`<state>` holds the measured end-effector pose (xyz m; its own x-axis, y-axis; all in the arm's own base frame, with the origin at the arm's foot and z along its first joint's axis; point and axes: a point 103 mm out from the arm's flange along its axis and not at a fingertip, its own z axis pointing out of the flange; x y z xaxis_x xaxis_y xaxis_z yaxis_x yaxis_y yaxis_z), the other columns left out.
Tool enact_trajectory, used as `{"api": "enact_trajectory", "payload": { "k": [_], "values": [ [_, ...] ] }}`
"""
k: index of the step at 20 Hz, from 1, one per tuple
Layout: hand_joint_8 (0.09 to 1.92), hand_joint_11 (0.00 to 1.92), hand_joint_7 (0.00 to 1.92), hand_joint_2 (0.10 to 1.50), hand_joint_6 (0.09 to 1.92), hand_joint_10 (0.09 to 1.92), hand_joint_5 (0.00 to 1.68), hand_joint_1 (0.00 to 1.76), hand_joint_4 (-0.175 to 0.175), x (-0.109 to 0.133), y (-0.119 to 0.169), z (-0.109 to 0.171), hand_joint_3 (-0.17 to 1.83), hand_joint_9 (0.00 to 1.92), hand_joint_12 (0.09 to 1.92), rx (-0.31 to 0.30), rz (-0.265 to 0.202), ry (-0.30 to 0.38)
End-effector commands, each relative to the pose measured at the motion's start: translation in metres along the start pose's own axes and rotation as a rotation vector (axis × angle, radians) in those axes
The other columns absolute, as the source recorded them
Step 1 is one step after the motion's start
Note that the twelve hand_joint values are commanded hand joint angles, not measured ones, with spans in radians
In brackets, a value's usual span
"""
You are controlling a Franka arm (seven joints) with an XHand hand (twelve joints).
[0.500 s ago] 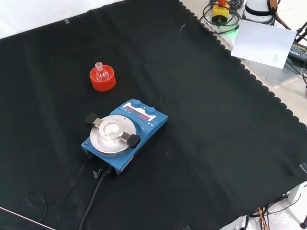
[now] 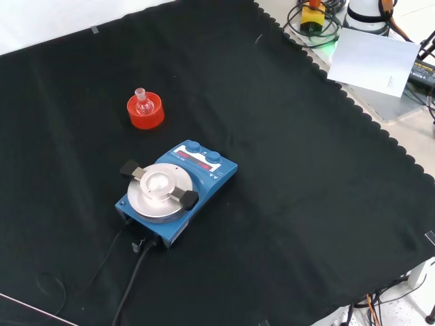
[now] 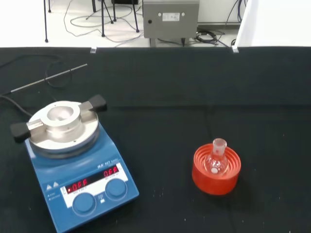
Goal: Pick up the round-bottom flask.
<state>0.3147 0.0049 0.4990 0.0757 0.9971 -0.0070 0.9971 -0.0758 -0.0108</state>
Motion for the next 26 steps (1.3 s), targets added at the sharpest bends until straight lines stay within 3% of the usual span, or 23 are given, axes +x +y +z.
{"api": "enact_trajectory", "payload": {
  "k": [1, 16, 21, 26],
  "values": [
    [0.14, 0.0, 0.2, 1.25, 0.09, 0.55, 0.24, 0.11, 0.02, 0.001, -0.009, -0.002, 0.35, 0.16, 1.13, -0.002, 0.009, -0.004],
    [0.2, 0.0, 0.2, 1.27, 0.09, 0.58, 0.26, 0.16, 0.016, -0.015, 0.016, 0.068, 0.28, 0.16, 1.13, 0.042, 0.056, 0.016],
    [0.24, 0.0, 0.22, 1.25, 0.09, 0.6, 0.28, 0.21, 0.009, -0.032, 0.056, 0.097, 0.27, 0.21, 1.17, 0.017, 0.074, 0.047],
    [0.43, 0.0, 0.21, 1.16, 0.09, 0.65, 0.34, 0.45, -0.006, -0.061, 0.111, 0.135, 0.27, 0.29, 1.28, -0.011, 0.07, 0.122]
  ]
}}
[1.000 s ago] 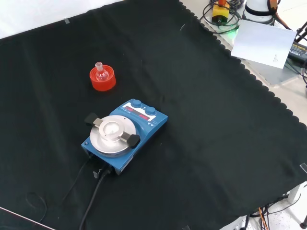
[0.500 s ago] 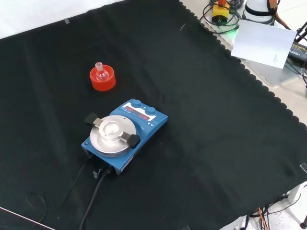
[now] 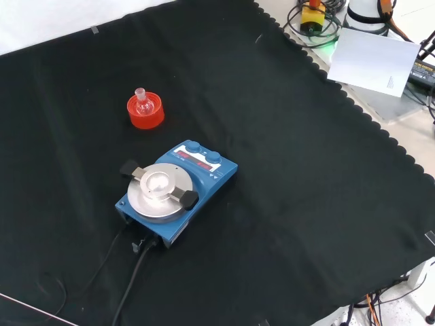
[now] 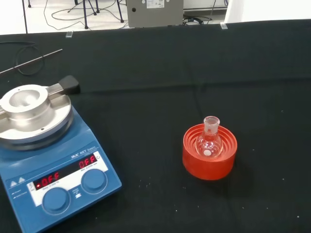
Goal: Pick up the round-bottom flask.
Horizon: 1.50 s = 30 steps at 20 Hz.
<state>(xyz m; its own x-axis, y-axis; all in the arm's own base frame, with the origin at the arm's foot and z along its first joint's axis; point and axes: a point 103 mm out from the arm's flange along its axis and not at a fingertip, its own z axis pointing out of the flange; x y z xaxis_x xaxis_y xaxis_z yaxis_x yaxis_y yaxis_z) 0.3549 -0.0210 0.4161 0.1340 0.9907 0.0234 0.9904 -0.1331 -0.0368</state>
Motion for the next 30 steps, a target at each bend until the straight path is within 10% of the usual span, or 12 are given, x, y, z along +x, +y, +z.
{"api": "enact_trajectory", "payload": {
  "k": [1, 30],
  "values": [
    [0.48, 0.0, 0.21, 1.14, 0.09, 0.65, 0.36, 0.49, -0.01, -0.043, 0.08, 0.057, 0.3, 0.3, 1.3, -0.033, 0.013, 0.113],
    [0.62, 0.0, 0.18, 0.7, 0.09, 0.67, 0.5, 0.77, -0.019, -0.1, 0.192, 0.236, 0.65, 0.36, 1.38, 0.056, 0.152, 0.351]
  ]
}}
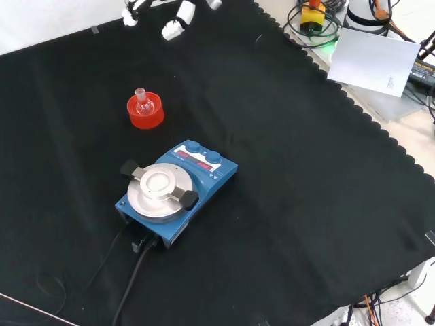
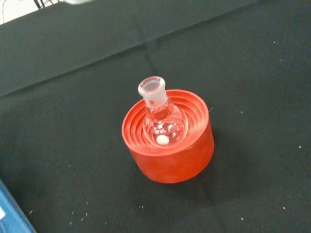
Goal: Pick up the round-bottom flask.
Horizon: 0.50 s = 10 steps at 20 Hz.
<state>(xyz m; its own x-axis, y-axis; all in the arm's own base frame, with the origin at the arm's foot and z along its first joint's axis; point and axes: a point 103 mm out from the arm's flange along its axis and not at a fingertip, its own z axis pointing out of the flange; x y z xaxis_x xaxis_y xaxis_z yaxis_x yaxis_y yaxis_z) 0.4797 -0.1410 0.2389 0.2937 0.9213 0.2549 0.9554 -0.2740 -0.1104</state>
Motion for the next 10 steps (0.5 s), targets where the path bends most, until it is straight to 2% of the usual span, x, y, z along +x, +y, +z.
{"api": "enact_trajectory", "payload": {
  "k": [1, 10],
  "values": [
    [0.62, 0.0, 0.18, 0.7, 0.09, 0.67, 0.5, 0.77, -0.019, -0.003, 0.052, 0.069, 0.65, 0.36, 1.38, 0.018, -0.003, 0.107],
    [0.62, 0.0, 0.18, 0.65, 0.09, 0.67, 0.53, 0.75, -0.008, 0.002, 0.077, 0.098, 0.64, 0.36, 1.38, 0.035, -0.019, 0.09]
  ]
}}
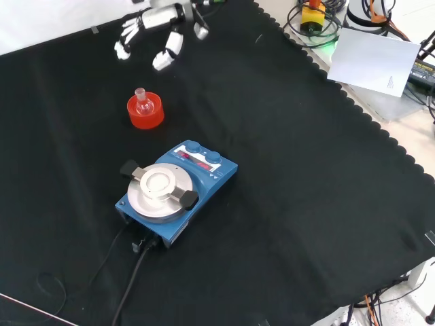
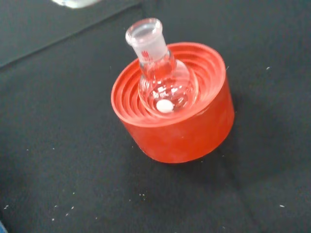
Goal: Pick up the round-bottom flask.
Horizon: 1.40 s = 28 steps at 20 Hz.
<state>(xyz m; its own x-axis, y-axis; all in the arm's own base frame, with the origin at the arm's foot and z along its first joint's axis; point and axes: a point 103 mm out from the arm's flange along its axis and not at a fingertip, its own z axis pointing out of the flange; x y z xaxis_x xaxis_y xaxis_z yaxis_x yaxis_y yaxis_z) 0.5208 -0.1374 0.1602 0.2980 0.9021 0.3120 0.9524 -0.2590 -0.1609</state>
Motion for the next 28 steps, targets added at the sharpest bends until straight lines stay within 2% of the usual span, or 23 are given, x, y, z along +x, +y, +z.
{"api": "enact_trajectory", "payload": {
  "k": [1, 6, 18, 28],
  "values": [
    [0.62, 0.0, 0.18, 0.64, 0.09, 0.67, 0.54, 0.76, -0.006, 0.005, 0.032, 0.023, 0.64, 0.36, 1.38, -0.014, -0.025, 0.034],
    [0.62, 0.0, 0.18, 0.62, 0.09, 0.67, 0.56, 0.77, 0.0, 0.002, 0.04, 0.037, 0.63, 0.36, 1.38, 0.009, -0.026, 0.074],
    [0.61, 0.0, 0.17, 0.61, 0.09, 0.67, 0.58, 0.77, 0.004, 0.0, 0.046, 0.058, 0.62, 0.36, 1.37, 0.032, -0.022, 0.06],
    [0.6, 0.0, 0.16, 0.61, 0.09, 0.67, 0.6, 0.78, 0.004, -0.004, 0.048, 0.063, 0.61, 0.36, 1.37, 0.037, -0.015, 0.061]
  ]
}}
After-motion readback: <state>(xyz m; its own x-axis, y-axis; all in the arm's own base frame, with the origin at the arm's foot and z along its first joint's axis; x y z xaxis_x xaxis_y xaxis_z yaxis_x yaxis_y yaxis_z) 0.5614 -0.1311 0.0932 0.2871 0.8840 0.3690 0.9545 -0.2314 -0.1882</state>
